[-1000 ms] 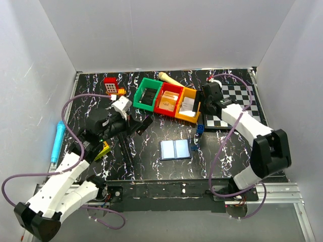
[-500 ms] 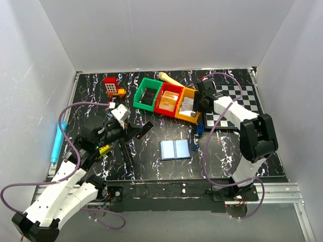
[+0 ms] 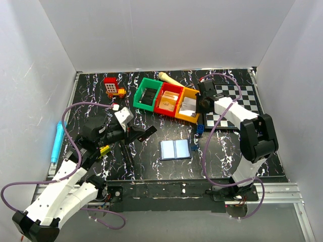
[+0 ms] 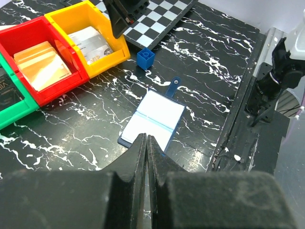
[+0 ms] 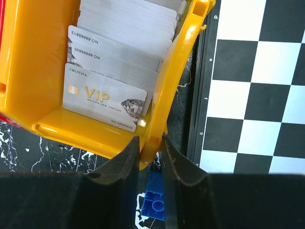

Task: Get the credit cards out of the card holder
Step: Move the storage box to the center of the board.

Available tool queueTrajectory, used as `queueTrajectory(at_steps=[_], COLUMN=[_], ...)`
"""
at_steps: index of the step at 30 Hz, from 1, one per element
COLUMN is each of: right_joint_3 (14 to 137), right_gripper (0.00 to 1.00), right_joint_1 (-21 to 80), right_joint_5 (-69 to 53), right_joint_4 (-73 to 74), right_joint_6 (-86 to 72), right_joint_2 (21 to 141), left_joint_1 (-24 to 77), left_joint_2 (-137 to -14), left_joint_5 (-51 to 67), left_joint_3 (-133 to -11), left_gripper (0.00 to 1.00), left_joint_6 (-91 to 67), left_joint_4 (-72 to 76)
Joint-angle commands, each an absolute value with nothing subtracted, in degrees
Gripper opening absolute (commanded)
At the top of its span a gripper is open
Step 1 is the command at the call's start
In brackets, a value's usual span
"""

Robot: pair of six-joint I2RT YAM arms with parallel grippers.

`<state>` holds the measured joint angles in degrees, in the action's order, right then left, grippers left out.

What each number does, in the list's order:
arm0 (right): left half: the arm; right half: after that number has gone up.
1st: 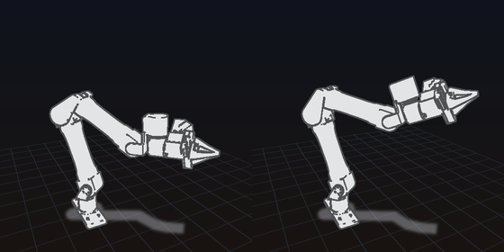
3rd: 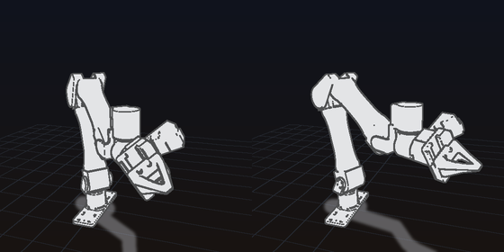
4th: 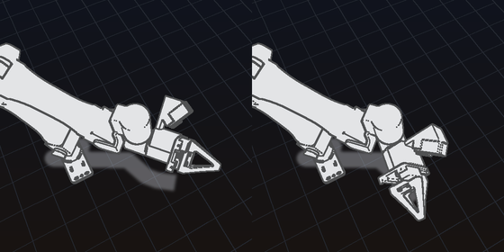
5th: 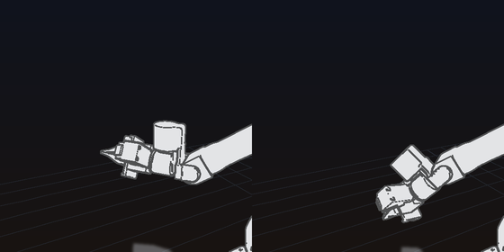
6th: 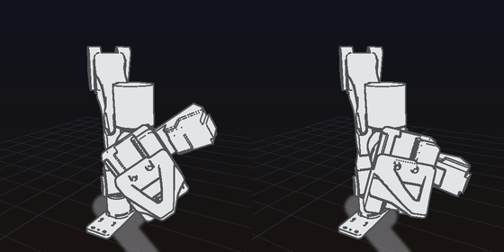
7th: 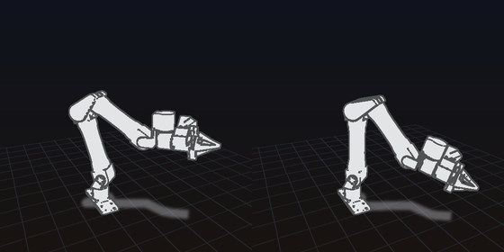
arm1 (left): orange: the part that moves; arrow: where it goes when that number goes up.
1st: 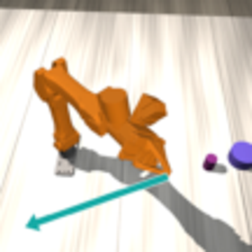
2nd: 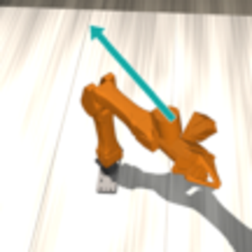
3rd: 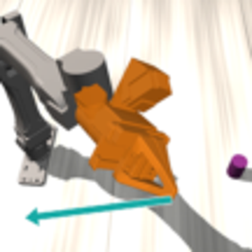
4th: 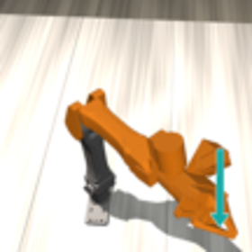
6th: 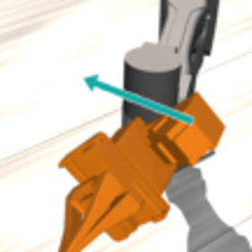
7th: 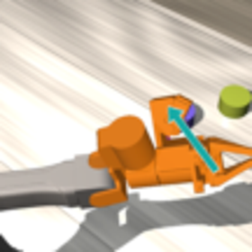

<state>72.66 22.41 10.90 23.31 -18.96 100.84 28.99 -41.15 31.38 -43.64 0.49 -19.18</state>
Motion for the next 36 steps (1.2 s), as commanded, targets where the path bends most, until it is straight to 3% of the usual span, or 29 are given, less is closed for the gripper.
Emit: queueTrajectory(at_steps=[1,8,36], right_joint_3=[69.3,65.1,61.3], right_gripper=[0.14,0.01,0.01], right_joint_1=[22.6,23.8,28.7], right_joint_5=[6.2,5.6,11.6], right_joint_4=[22.5,22.1,29.3], right_joint_6=[-15.0,-10.4,-2.2], right_joint_2=[98.6,96.1,90.4], left_joint_1=[29.1,29.1,29.4], left_joint_2=[-41.1,-41.6,-42.2], left_joint_5=[35.4,37.7,37.4], left_joint_3=[-43.2,-42.4,-40.5], left_gripper=[0.00,0.00,0.00], left_joint_6=[3.2,2.5,10.2], left_joint_4=[-17.9,-15.8,-16.8])
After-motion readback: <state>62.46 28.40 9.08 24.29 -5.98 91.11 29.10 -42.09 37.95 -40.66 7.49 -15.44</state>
